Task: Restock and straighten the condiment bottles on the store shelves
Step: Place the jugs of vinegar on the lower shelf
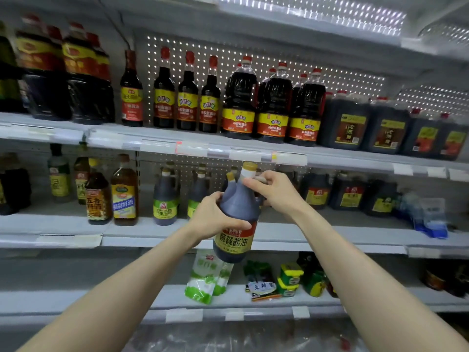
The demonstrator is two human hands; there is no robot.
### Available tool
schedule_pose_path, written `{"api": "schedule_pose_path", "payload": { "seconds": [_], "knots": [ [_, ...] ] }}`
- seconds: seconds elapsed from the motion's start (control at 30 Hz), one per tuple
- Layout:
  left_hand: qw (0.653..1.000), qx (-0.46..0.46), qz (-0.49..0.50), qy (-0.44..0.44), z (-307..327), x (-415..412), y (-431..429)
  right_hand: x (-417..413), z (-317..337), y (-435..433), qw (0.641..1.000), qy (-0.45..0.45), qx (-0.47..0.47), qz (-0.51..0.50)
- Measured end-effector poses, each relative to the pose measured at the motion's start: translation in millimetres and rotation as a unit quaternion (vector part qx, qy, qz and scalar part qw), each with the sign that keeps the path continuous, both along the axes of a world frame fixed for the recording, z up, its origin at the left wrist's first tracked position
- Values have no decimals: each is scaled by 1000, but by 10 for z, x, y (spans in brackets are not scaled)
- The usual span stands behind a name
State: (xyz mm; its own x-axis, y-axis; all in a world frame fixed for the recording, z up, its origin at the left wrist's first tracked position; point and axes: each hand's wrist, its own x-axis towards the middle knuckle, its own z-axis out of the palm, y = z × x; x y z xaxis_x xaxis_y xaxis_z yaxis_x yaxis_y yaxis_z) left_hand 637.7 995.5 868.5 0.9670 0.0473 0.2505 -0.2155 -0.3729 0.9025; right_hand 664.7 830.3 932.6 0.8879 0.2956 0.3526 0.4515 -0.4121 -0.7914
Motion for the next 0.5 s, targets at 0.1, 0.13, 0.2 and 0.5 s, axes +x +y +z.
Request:
{"api": "schedule_pose_path", "payload": {
  "seconds": [0.1, 0.13, 0.2, 0.5],
  "knots": [
    [1000, -5, 12, 0, -105, 290, -84, 304, -92, -68, 1000, 7, 5, 5],
    [1000, -7, 17, 1, -158, 408, -100, 429, -137, -71, 1000, 9, 4, 9],
    [1000, -9, 25, 10, -277, 627, -98, 678, -254, -57, 1000, 18, -5, 15],
    [997, 5, 66, 32, -791, 1686, 17, 1816, -775, 106, 998, 67, -3, 20]
  ]
}}
